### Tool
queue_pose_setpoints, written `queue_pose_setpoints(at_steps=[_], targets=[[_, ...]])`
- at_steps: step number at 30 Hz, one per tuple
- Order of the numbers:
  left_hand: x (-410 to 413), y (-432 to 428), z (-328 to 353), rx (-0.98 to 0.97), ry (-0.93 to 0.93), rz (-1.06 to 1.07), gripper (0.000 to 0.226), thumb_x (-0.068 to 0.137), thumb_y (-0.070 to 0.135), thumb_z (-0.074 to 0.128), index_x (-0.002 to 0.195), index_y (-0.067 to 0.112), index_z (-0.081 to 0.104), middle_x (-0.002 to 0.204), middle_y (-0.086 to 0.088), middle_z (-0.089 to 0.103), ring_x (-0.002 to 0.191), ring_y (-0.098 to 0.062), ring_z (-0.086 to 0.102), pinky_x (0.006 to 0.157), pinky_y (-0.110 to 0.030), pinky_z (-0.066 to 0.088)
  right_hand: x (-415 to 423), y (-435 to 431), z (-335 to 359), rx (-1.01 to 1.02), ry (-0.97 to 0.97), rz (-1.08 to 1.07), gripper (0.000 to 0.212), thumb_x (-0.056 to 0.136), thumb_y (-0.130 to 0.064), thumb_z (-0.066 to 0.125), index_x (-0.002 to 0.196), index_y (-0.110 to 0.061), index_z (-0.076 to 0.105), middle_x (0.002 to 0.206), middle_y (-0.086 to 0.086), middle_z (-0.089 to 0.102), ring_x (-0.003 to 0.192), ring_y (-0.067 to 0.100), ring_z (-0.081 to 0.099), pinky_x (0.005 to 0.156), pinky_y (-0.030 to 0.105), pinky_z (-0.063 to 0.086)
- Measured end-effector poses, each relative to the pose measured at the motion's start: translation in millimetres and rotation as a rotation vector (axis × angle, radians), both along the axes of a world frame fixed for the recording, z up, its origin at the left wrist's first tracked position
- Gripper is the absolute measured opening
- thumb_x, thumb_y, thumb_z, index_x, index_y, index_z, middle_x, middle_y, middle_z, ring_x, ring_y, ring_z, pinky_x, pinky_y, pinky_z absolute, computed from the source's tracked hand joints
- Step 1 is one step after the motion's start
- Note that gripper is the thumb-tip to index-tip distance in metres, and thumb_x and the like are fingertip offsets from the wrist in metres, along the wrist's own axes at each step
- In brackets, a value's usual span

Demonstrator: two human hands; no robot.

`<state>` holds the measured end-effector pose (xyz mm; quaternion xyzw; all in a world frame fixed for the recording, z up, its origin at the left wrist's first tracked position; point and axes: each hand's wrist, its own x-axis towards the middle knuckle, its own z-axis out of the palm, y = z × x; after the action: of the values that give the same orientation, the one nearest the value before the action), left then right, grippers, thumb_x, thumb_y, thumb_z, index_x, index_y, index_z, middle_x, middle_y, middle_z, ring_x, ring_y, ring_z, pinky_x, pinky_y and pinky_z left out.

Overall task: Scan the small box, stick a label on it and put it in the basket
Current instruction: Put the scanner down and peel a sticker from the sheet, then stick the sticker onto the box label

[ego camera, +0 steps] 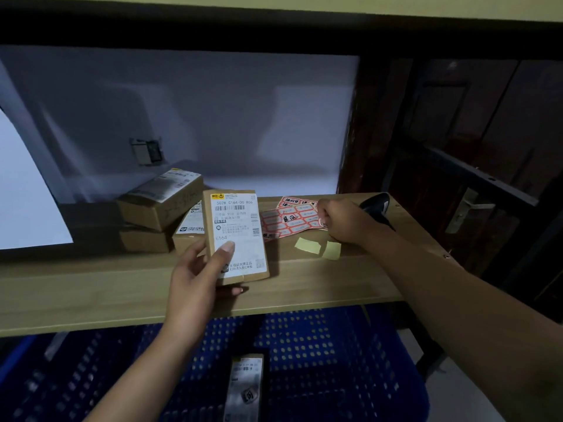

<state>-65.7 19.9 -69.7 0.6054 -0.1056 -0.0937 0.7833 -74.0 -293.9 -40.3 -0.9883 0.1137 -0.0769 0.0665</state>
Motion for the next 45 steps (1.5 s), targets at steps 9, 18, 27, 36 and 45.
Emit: queue_pose_setpoints(at_steps=[9, 18, 27, 36, 45], targets=[[-0.5, -14.1, -3.7, 0.031, -0.004, -0.029, 0.032, 0.099, 0.021, 0.07, 0.13, 0.014, 0.068, 0.113, -0.009, 0.082, 0.085, -0.016, 0.079, 0.057, -0.034, 0.067, -11.5, 2.2, -3.1, 0.053, 0.088, -0.004, 0.051, 0.101, -0.016, 0.056, 0.149, -0.009, 0.042, 0.129, 0.022, 0.071, 0.111, 0.038, 0.068, 0.079, 0.034, 0.05], [0.1, -18.8, -6.6, 0.067, -0.018, -0.063, 0.035, 0.098, 0.024, 0.071, 0.132, 0.018, 0.068, 0.112, -0.011, 0.082, 0.083, -0.018, 0.081, 0.061, -0.039, 0.066, -28.7, 8.3, 3.8, 0.295, -0.502, -0.102, 0.01, 0.105, -0.015, 0.052, 0.105, -0.006, 0.054, 0.085, 0.013, 0.073, 0.08, 0.034, 0.075, 0.061, 0.042, 0.056], [-1.5, -27.4, 3.5, 0.008, -0.004, -0.079, 0.039, 0.101, 0.016, 0.068, 0.138, 0.015, 0.06, 0.123, -0.013, 0.079, 0.086, -0.018, 0.081, 0.066, -0.043, 0.066, -47.1, 95.2, 61.7, 0.993, -0.33, 0.092, 0.01, 0.086, 0.013, 0.076, 0.089, 0.004, 0.075, 0.096, 0.034, 0.073, 0.078, 0.031, 0.083, 0.073, 0.034, 0.069], [-0.2, -23.4, 15.3, 0.0, -0.116, -0.054, 0.061, 0.091, 0.024, 0.065, 0.129, 0.068, 0.047, 0.145, -0.001, 0.069, 0.13, -0.038, 0.067, 0.107, -0.067, 0.049, -54.2, 143.2, 59.5, 0.853, -0.148, 0.12, 0.029, 0.093, 0.01, 0.065, 0.088, -0.017, 0.075, 0.074, 0.018, 0.077, 0.063, 0.026, 0.08, 0.072, 0.043, 0.07], [2.7, -19.2, 8.5, 0.048, -0.153, -0.154, 0.059, 0.105, 0.014, 0.052, 0.153, 0.045, 0.04, 0.141, 0.007, 0.069, 0.129, -0.014, 0.068, 0.109, -0.034, 0.052, -62.1, 155.3, 79.4, 0.392, -0.093, 0.117, 0.044, 0.073, -0.012, 0.078, 0.107, -0.021, 0.051, 0.075, -0.005, 0.082, 0.07, 0.012, 0.075, 0.059, 0.027, 0.053]])
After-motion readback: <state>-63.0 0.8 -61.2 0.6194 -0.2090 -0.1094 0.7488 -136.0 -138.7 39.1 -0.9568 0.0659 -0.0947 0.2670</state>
